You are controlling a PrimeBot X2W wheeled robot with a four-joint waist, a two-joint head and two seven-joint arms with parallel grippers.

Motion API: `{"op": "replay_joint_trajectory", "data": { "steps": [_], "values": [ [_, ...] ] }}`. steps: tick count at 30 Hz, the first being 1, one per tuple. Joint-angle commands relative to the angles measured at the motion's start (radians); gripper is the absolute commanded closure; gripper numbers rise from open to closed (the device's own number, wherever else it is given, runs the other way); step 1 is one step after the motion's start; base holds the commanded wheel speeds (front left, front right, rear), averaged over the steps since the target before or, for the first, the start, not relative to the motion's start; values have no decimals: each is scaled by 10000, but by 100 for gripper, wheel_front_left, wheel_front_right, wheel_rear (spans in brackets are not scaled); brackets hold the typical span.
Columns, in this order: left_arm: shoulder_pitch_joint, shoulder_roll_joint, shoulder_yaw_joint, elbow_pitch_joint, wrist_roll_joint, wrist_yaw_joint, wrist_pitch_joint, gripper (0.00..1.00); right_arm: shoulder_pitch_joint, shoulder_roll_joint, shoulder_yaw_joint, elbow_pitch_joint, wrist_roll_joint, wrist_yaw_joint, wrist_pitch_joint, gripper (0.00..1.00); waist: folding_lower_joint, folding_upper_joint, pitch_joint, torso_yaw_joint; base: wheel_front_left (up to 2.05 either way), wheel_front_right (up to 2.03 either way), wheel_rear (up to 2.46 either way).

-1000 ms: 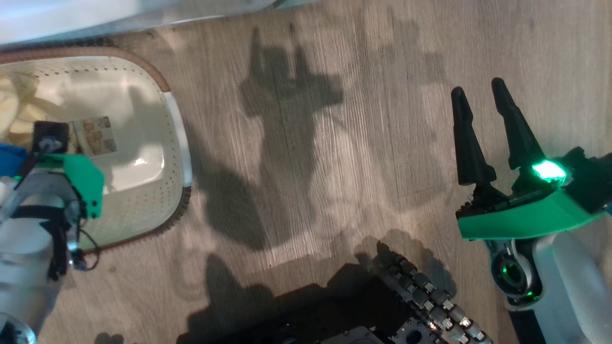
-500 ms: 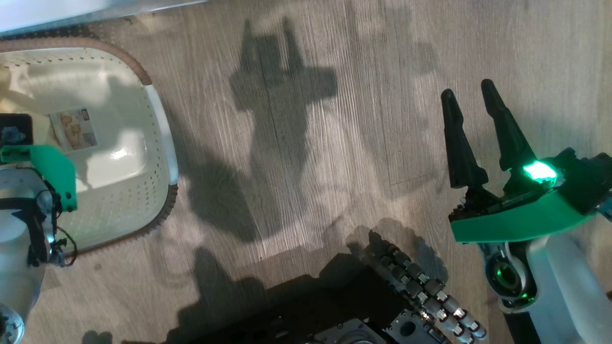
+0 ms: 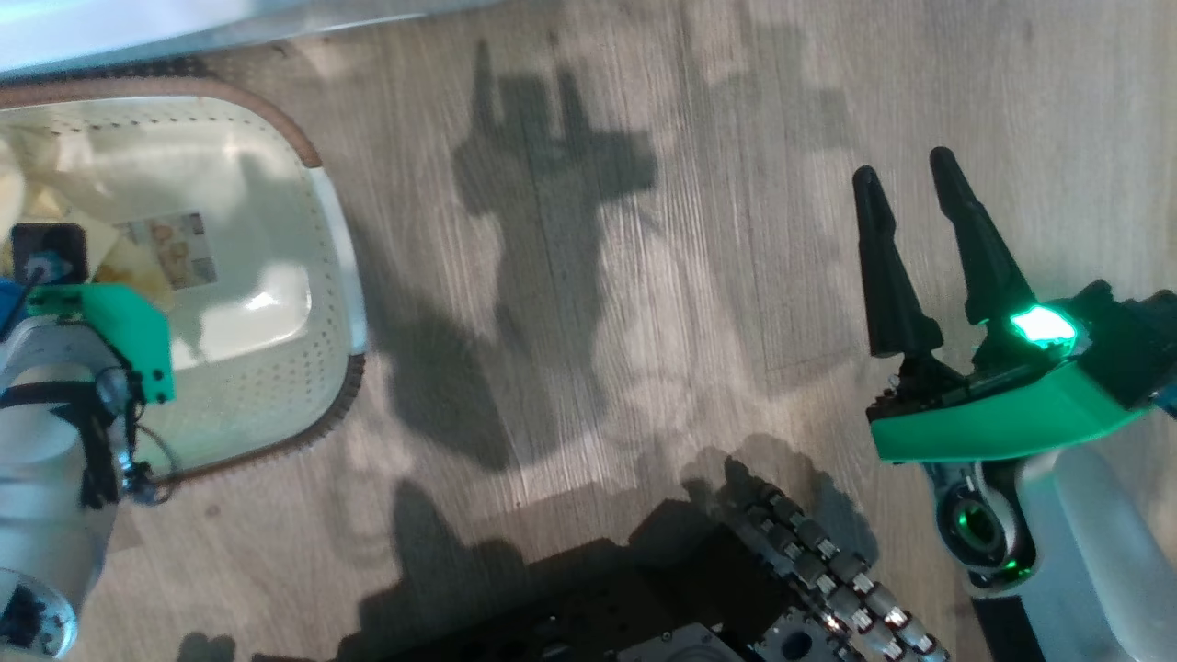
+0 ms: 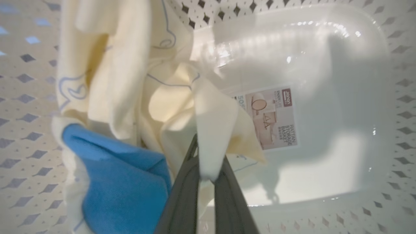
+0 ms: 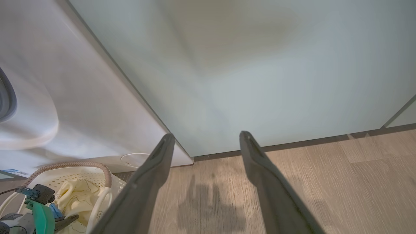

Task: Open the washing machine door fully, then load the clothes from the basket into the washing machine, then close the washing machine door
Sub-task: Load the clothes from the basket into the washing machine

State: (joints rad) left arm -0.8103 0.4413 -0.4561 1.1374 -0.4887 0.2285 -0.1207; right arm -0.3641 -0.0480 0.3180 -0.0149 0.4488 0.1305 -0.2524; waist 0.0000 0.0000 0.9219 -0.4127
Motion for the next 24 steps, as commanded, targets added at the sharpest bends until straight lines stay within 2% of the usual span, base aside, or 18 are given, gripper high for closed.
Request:
{"op": "replay_joint_trajectory", "data": {
  "steps": [1,6,13,18,24],
  "values": [
    [76,233,224,-86,-78,-34,-252,100,214,-22,20,-212,-30,2,-93,0,0,0,-113,113,0,0,0],
    [123,-60,209,-391,-131,-135,-915,100,293,-22,-188,-192,-259,2,-93,0,0,0,-447,460,0,0,0],
    [365,-558,136,-1323,-108,-247,-1325,100,483,-22,-596,-164,-634,2,-93,0,0,0,-1101,1047,0,0,0],
    [803,-857,236,-2536,-129,-248,-1398,100,734,-22,-959,-127,-929,2,-93,0,0,0,-1665,1466,0,0,0],
    [1668,-985,546,-4692,43,6,-1407,100,1071,-22,-1386,-126,-1299,2,-93,0,0,0,-2373,1914,0,0,0]
  ]
}}
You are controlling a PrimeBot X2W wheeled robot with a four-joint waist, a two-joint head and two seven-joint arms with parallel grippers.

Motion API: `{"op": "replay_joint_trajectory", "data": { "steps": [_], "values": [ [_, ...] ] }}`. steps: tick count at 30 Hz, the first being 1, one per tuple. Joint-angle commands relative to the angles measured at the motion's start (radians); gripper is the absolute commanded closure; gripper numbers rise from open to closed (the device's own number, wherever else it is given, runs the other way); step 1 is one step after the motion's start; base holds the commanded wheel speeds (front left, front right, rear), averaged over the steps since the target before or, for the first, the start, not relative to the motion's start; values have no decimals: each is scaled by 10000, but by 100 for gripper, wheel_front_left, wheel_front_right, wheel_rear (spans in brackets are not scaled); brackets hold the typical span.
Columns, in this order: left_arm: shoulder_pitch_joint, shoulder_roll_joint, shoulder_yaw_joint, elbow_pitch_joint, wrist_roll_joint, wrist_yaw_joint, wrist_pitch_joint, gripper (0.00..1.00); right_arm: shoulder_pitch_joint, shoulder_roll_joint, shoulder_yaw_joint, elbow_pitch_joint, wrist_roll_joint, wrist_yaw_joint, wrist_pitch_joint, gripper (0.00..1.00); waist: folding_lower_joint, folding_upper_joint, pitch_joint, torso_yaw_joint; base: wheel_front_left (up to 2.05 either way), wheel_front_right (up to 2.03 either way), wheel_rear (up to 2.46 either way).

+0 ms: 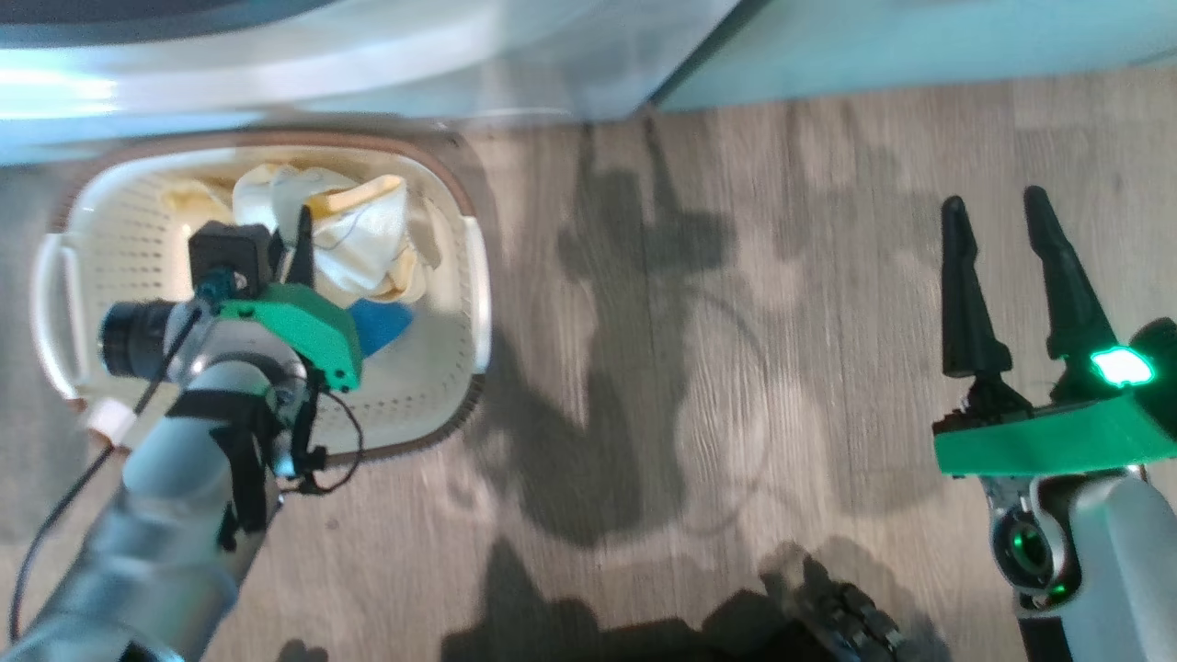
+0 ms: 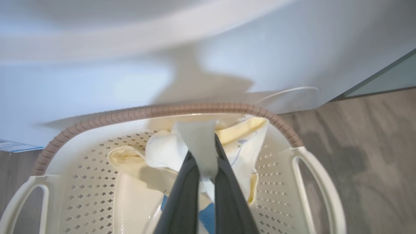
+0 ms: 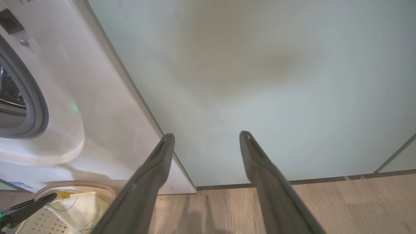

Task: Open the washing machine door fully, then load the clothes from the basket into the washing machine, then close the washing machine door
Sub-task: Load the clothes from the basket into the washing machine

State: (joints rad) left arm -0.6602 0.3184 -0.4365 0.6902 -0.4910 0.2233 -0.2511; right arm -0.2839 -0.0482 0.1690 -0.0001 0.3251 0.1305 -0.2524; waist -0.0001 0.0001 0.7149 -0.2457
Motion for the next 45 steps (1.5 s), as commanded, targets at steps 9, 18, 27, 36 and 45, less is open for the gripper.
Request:
{"op": "replay_joint_trajectory", "data": {
  "steps": [9,18,27,36,45],
  "values": [
    [1666,147,898,-3109,315,583,-105,100,881,-20,-301,-193,-459,2,-93,0,1,-1,-1569,786,0,0,0],
    [2841,268,1323,-4880,449,924,-106,100,1584,-29,-463,-96,-648,2,-93,0,1,-1,-2942,1150,0,0,0],
    [4132,804,1733,-6378,589,1561,28,100,2263,-168,-381,76,-757,2,-93,0,1,-1,-4392,1346,0,0,0],
    [5620,1188,1948,-7699,559,2139,455,100,2953,-229,-250,222,-784,2,-19,0,1,-1,-5669,1384,0,0,0],
    [6668,1299,1955,-8423,419,2390,688,100,3545,-174,-215,0,-841,2,308,0,1,-1,-6435,1384,0,0,0]
  ]
}}
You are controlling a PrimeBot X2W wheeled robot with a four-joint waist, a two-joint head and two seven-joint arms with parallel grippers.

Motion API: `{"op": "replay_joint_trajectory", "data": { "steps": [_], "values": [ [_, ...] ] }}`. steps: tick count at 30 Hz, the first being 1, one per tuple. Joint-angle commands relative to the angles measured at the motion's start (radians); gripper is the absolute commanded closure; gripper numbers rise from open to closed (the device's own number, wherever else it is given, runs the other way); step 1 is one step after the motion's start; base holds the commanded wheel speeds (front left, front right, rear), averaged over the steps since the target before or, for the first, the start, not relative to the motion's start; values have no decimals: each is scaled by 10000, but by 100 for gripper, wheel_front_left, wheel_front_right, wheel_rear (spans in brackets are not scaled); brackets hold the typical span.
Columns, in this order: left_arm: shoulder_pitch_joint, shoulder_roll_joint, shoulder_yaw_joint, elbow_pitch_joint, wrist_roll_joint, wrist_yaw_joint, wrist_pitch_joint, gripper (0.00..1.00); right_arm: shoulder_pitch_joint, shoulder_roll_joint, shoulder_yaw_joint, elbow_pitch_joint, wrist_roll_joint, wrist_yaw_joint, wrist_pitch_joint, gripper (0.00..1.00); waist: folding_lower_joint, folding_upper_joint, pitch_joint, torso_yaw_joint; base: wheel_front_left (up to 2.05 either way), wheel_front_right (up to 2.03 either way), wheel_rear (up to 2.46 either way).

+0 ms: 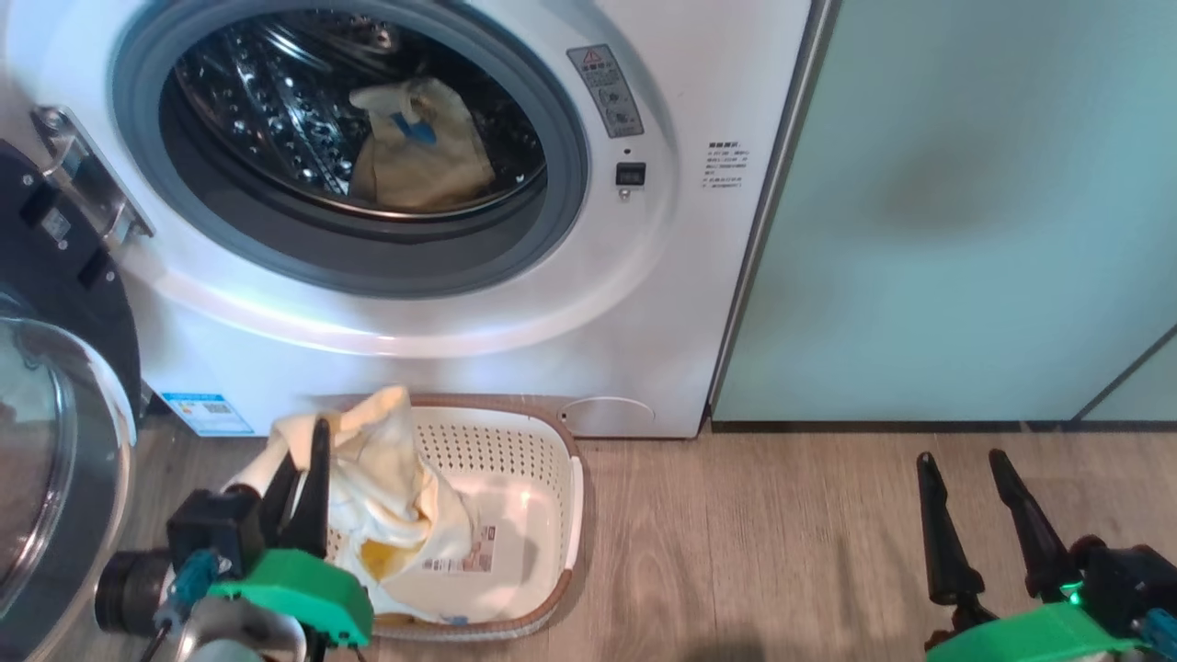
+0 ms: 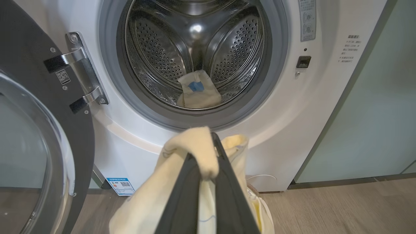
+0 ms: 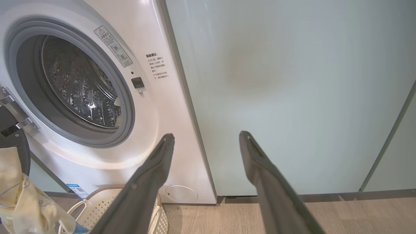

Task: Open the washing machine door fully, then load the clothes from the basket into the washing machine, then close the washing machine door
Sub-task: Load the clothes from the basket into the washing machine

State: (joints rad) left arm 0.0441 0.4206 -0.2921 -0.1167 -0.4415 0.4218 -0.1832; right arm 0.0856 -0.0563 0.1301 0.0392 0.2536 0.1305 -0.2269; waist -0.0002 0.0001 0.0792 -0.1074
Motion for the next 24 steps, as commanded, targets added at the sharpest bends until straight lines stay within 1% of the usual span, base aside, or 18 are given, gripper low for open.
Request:
{"op": "replay_joint_trajectory", "data": {
  "steps": [1,9,24],
  "values": [
    [-303,273,505,-366,-94,416,15,100,-88,-84,168,-415,-129,2,78,0,2,-1,-148,-3,0,0,0],
    [81,261,520,-463,-221,508,53,100,162,-29,148,-577,-140,2,260,0,2,-1,-427,-66,0,0,0],
    [-10,216,422,-333,-280,544,119,100,109,5,271,-618,-137,2,327,0,2,-1,-435,-139,0,0,0]
  ]
}}
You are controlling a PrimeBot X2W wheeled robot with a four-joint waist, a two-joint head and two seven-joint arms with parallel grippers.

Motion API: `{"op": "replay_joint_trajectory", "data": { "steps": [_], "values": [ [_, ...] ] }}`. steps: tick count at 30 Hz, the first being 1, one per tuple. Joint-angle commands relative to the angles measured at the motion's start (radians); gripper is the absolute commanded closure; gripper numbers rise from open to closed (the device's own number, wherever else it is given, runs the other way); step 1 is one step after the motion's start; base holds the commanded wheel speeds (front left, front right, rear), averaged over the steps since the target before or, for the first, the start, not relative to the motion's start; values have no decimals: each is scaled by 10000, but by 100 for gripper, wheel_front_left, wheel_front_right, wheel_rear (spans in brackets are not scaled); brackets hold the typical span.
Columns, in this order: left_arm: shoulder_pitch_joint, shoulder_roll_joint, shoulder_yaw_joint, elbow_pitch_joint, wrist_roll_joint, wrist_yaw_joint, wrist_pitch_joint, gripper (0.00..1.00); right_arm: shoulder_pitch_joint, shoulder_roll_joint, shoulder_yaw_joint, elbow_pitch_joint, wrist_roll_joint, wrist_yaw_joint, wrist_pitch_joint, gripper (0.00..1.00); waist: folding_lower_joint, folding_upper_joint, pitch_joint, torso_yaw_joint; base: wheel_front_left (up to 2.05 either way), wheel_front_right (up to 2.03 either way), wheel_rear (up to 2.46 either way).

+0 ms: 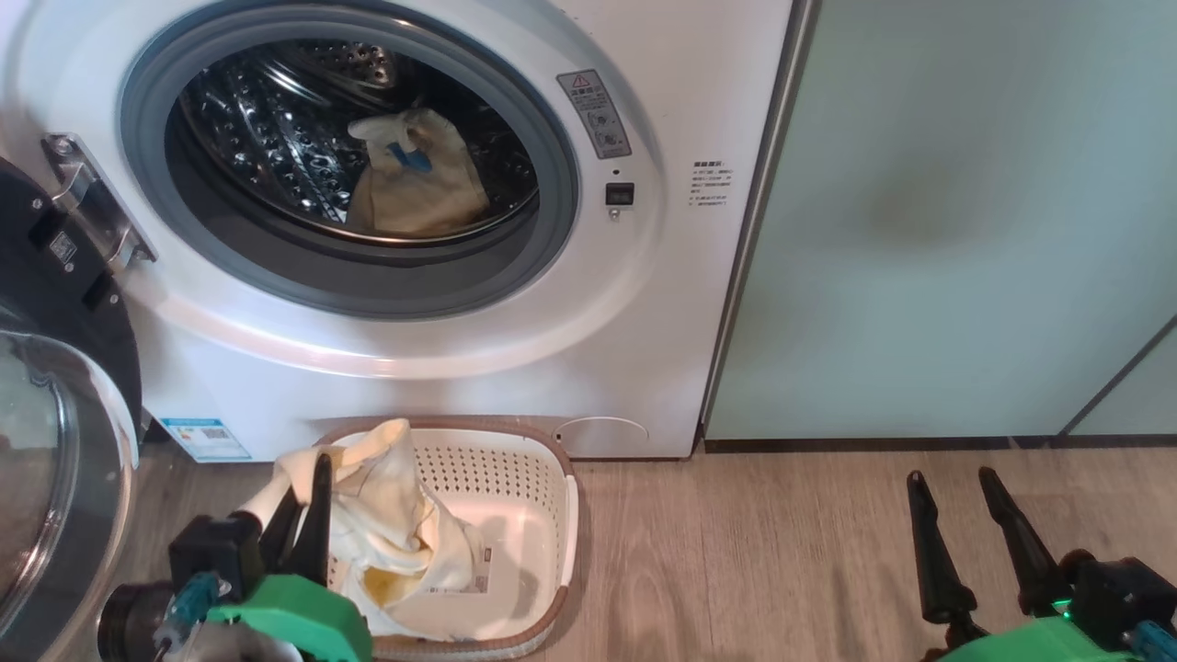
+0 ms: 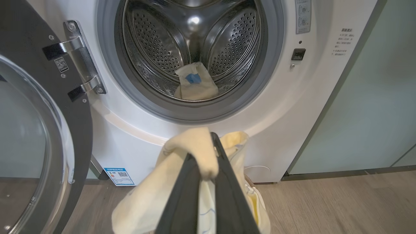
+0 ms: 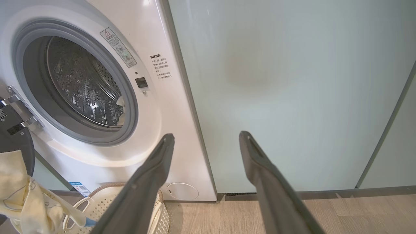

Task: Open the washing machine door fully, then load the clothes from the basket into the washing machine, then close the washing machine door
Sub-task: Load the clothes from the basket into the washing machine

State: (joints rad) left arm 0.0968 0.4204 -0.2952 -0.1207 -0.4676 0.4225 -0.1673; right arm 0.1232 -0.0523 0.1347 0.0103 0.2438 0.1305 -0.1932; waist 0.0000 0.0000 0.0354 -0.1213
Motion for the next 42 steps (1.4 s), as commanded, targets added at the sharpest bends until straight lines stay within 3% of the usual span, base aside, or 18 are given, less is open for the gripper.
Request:
{"op": "replay_joint_trajectory", "data": {
  "steps": [1,15,25,35,42],
  "values": [
    [-558,224,455,-280,-20,538,-38,100,-282,-34,235,-327,-31,2,-17,0,0,0,25,-10,0,0,0],
    [-1385,142,628,419,-340,268,-173,100,-572,-75,381,-233,56,2,-75,0,0,0,517,-202,0,0,0],
    [-3167,340,883,1568,-435,14,-27,100,-1023,-109,428,-278,131,2,-207,0,0,0,1660,-492,0,0,0],
    [-5516,903,1204,2848,-604,-472,416,100,-1781,-67,470,-89,342,2,-528,0,0,0,3211,-1109,0,0,0],
    [-7191,1599,1182,3425,-827,-1058,1614,100,-2287,-15,539,129,589,2,-663,0,0,0,4119,-1591,0,0,0]
  ]
}}
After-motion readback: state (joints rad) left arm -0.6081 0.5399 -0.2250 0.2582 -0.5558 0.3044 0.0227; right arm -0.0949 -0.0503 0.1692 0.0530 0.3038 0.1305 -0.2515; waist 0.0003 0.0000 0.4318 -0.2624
